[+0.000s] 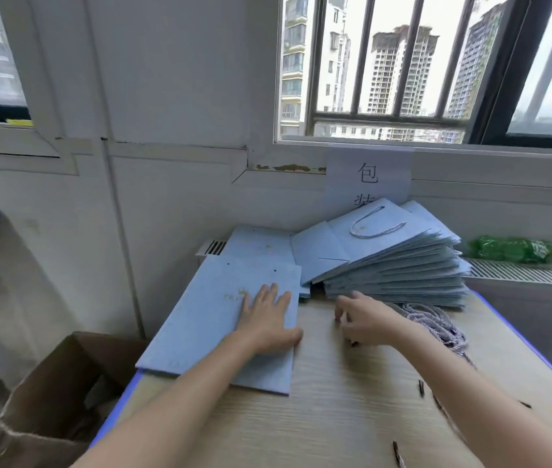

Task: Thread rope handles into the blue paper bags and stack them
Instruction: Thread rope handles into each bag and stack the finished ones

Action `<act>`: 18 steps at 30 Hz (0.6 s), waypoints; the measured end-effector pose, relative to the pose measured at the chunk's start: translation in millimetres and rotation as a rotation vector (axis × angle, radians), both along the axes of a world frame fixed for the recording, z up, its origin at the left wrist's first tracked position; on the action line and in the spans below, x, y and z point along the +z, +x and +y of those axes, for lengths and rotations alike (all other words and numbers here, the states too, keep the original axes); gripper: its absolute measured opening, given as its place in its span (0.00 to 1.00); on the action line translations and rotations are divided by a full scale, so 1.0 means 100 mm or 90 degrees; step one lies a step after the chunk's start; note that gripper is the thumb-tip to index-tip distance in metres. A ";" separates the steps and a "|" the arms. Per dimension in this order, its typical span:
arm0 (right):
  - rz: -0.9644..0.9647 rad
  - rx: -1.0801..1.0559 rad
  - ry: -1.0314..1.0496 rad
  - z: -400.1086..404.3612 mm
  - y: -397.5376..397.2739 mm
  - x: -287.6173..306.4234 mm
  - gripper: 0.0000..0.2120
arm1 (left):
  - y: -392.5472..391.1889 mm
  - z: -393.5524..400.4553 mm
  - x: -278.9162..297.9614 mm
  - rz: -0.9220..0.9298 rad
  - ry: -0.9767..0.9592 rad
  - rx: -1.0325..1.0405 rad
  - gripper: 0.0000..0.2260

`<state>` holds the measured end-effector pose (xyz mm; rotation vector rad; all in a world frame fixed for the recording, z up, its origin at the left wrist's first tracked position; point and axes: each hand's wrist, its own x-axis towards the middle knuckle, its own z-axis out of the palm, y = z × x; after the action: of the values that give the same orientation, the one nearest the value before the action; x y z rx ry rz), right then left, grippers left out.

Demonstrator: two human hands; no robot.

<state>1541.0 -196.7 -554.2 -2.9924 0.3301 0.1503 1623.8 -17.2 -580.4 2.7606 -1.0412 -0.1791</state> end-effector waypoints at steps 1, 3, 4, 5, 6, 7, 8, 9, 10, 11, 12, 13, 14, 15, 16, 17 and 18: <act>-0.003 -0.006 0.005 -0.03 -0.04 -0.01 0.11 | -0.06 0.06 0.03 0.007 -0.008 -0.018 0.35; -0.028 -0.005 0.010 -0.06 -0.12 -0.03 0.09 | -0.17 0.23 0.09 0.033 -0.015 -0.060 0.36; -0.052 0.001 0.018 -0.07 -0.16 -0.03 0.08 | -0.23 0.34 0.12 0.055 -0.015 -0.083 0.38; -0.084 0.006 0.034 -0.07 -0.20 -0.02 0.07 | -0.28 0.44 0.15 0.083 -0.019 -0.108 0.39; -0.113 0.012 0.056 -0.06 -0.24 0.00 0.06 | -0.33 0.54 0.17 0.116 -0.025 -0.128 0.39; -0.130 0.020 0.073 -0.04 -0.29 0.01 0.06 | -0.38 0.63 0.19 0.148 -0.030 -0.142 0.38; -0.133 0.033 0.078 -0.01 -0.34 0.03 0.06 | -0.43 0.69 0.20 0.169 -0.028 -0.152 0.37; -0.124 0.048 0.075 0.02 -0.40 0.04 0.06 | -0.48 0.73 0.22 0.176 -0.022 -0.163 0.35; -0.112 0.062 0.067 0.05 -0.45 0.05 0.06 | -0.53 0.73 0.24 0.175 -0.012 -0.170 0.33; -0.100 0.073 0.060 0.08 -0.50 0.06 0.06 | -0.59 0.72 0.27 0.174 -0.007 -0.177 0.31; -0.090 0.080 0.055 0.12 -0.55 0.06 0.06 | -0.63 0.70 0.28 0.176 -0.002 -0.182 0.31; -0.084 0.083 0.056 0.14 -0.61 0.06 0.05 | -0.67 0.69 0.30 0.181 0.007 -0.188 0.31; -0.076 0.083 0.065 0.16 -0.67 0.07 0.04 | -0.70 0.67 0.31 0.187 0.016 -0.196 0.32; -0.062 0.077 0.085 0.19 -0.75 0.09 0.03 | -0.71 0.65 0.31 0.190 0.023 -0.209 0.32; -0.042 0.068 0.121 0.21 -0.83 0.12 0.02 | -0.74 0.64 0.30 0.191 0.031 -0.223 0.32; -0.018 0.059 0.163 0.24 -0.93 0.15 0.02 | -0.77 0.63 0.31 0.187 0.037 -0.231 0.32; 0.006 0.055 0.197 0.26 -1.03 0.18 0.02 | -0.80 0.61 0.30 0.175 0.028 -0.229 0.30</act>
<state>1438.1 -170.3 -536.4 -2.7004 0.1618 0.2040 1543.5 44.1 -550.4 2.4651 -1.4531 -0.6177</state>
